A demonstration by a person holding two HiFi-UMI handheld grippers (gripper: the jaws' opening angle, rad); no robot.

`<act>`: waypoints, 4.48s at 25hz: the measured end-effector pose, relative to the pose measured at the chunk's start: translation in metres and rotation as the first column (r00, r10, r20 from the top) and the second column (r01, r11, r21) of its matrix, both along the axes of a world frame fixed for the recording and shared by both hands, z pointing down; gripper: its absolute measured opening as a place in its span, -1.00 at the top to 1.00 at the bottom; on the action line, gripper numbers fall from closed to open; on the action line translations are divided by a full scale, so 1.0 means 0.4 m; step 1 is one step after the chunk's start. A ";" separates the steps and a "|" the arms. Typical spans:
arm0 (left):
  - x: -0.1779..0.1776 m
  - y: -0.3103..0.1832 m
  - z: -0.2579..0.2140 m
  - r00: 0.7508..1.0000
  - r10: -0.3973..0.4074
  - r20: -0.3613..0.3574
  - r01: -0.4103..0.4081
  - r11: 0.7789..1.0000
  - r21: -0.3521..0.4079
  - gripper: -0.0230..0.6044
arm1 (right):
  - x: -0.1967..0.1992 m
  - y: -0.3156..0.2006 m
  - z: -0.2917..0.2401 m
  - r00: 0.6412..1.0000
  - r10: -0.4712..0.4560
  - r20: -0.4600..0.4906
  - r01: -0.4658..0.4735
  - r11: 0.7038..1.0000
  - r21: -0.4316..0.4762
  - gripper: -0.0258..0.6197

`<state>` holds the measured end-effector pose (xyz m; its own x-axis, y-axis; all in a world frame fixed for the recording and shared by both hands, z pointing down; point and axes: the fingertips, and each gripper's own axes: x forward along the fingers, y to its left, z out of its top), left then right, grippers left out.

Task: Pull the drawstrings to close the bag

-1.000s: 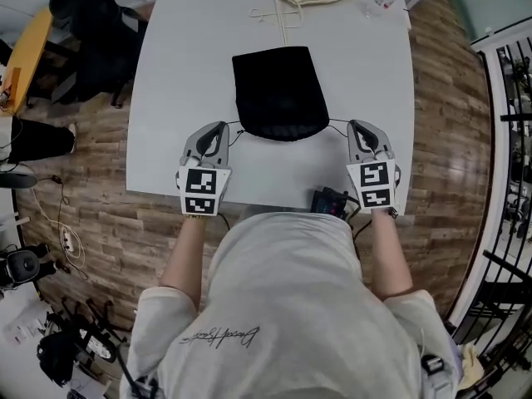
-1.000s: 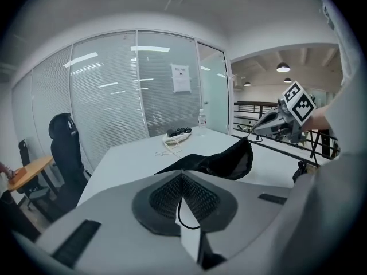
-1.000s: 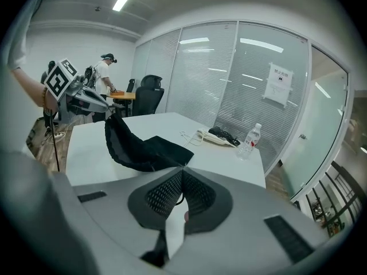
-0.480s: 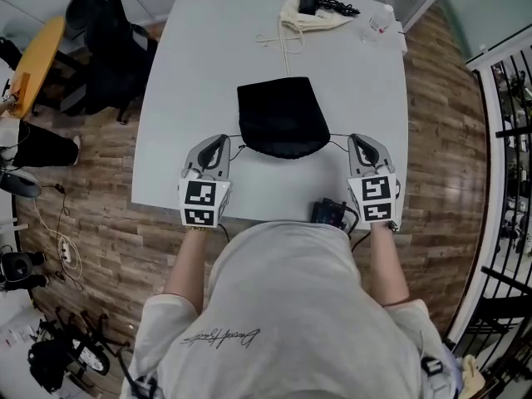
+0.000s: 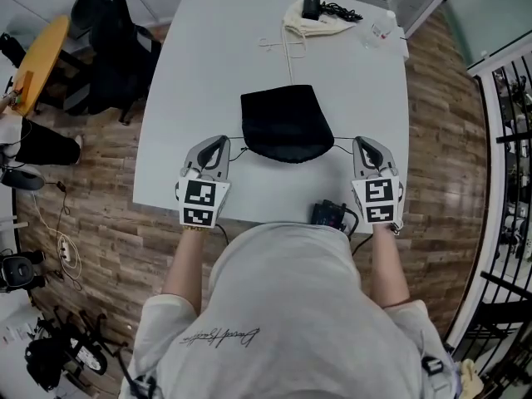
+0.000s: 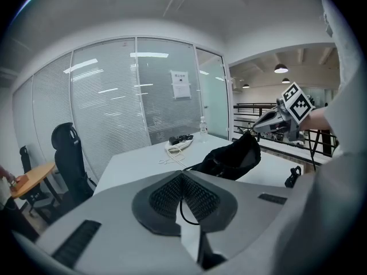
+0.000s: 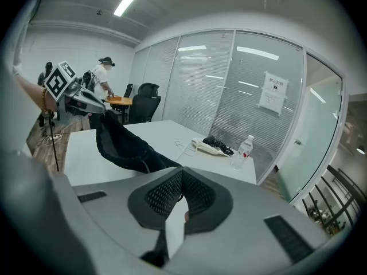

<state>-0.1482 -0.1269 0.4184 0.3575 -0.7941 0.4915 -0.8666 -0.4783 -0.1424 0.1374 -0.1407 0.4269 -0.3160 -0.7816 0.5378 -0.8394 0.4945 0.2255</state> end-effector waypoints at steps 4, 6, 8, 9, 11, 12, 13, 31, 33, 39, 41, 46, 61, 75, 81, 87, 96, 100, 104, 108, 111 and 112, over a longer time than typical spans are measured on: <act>-0.021 -0.007 -0.003 0.999 -0.023 0.029 0.023 1.000 0.004 0.89 | 0.020 -0.002 0.006 1.000 0.023 -0.021 -0.023 1.000 -0.005 0.85; -0.040 -0.013 -0.006 0.998 -0.051 0.032 0.051 0.999 0.001 0.89 | 0.042 -0.006 0.008 0.998 0.060 -0.014 -0.060 0.998 -0.013 0.85; -0.059 -0.016 -0.006 0.996 -0.079 0.030 0.079 0.997 -0.003 0.89 | 0.072 -0.010 0.015 0.995 0.102 -0.011 -0.102 0.995 -0.015 0.85; -0.069 -0.017 -0.006 0.995 -0.089 0.034 0.090 0.996 -0.004 0.89 | 0.085 -0.012 0.018 0.993 0.117 -0.014 -0.117 0.993 -0.013 0.85; -0.084 -0.015 -0.007 0.994 -0.101 0.047 0.101 0.995 0.000 0.89 | 0.103 -0.014 0.019 0.991 0.135 -0.024 -0.135 0.991 -0.007 0.85; -0.090 -0.014 -0.007 0.993 -0.105 0.054 0.105 0.994 0.002 0.89 | 0.109 -0.015 0.017 0.990 0.141 -0.027 -0.141 0.990 -0.004 0.85; -0.097 -0.012 -0.007 0.992 -0.110 0.058 0.110 0.994 0.003 0.89 | 0.116 -0.016 0.015 0.988 0.148 -0.031 -0.148 0.989 -0.001 0.85; -0.221 0.002 -0.029 0.966 -0.255 0.042 0.253 0.967 0.042 0.89 | 0.203 -0.007 0.008 0.962 0.271 -0.032 -0.272 0.962 -0.008 0.85; -0.235 0.001 -0.033 0.960 -0.277 0.035 0.276 0.960 0.046 0.89 | 0.220 -0.007 0.005 0.956 0.292 -0.016 -0.293 0.956 -0.011 0.85; -0.259 -0.004 -0.047 0.941 -0.337 0.042 0.333 0.940 0.077 0.89 | 0.267 -0.007 0.002 0.941 0.338 -0.007 -0.338 0.941 -0.016 0.85; -0.265 -0.004 -0.041 0.937 -0.345 0.047 0.341 0.937 0.074 0.89 | 0.278 -0.004 0.009 0.938 0.347 -0.015 -0.347 0.938 -0.018 0.85; -0.275 -0.006 -0.043 0.936 -0.350 0.039 0.346 0.935 0.072 0.89 | 0.293 0.004 0.018 0.937 0.347 -0.038 -0.348 0.937 -0.017 0.85; -0.261 -0.009 -0.053 0.944 -0.329 -0.031 0.330 0.942 0.061 0.89 | 0.318 0.010 0.016 0.927 0.375 0.007 -0.375 0.927 -0.028 0.85; -0.227 -0.004 -0.051 0.946 -0.312 -0.085 0.316 0.948 0.043 0.89 | 0.312 0.026 0.027 0.921 0.376 0.101 -0.367 0.925 -0.093 0.85; -0.190 0.006 -0.046 0.941 -0.303 -0.153 0.306 0.952 -0.004 0.89 | 0.265 0.025 0.016 0.921 0.346 0.182 -0.329 0.937 -0.117 0.85; -0.117 0.017 -0.031 0.947 -0.252 -0.198 0.248 0.968 -0.042 0.89 | 0.174 0.029 0.013 0.933 0.278 0.228 -0.252 0.958 -0.134 0.85; 0.000 0.053 -0.004 0.953 -0.175 -0.247 0.156 0.983 -0.094 0.89 | 0.033 0.058 0.023 0.951 0.158 0.267 -0.119 0.980 -0.158 0.85; 0.052 0.073 0.006 0.957 -0.142 -0.254 0.121 0.988 -0.100 0.89 | -0.024 0.077 0.025 0.947 0.115 0.301 -0.066 0.984 -0.166 0.85; 0.072 0.076 0.010 0.955 -0.140 -0.260 0.119 0.988 -0.096 0.89 | -0.067 0.082 0.018 0.936 0.081 0.342 -0.023 0.985 -0.170 0.85; 0.073 0.070 0.002 0.955 -0.139 -0.262 0.120 0.989 -0.085 0.89 | -0.082 0.081 0.013 0.934 0.068 0.351 -0.010 0.986 -0.167 0.85; 0.074 0.068 0.002 0.956 -0.135 -0.260 0.117 0.989 -0.085 0.89 | -0.086 0.078 0.012 0.934 0.060 0.351 -0.001 0.986 -0.166 0.85; 0.075 0.069 0.002 0.956 -0.135 -0.260 0.117 0.989 -0.085 0.89 | -0.087 0.076 0.013 0.935 0.058 0.351 0.001 0.986 -0.166 0.85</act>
<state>-0.1180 -0.0995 0.4193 0.3812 -0.8092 0.4471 -0.9227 -0.3632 0.1293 0.1028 -0.1101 0.4320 -0.4874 -0.7055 0.5145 -0.8642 0.4740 -0.1687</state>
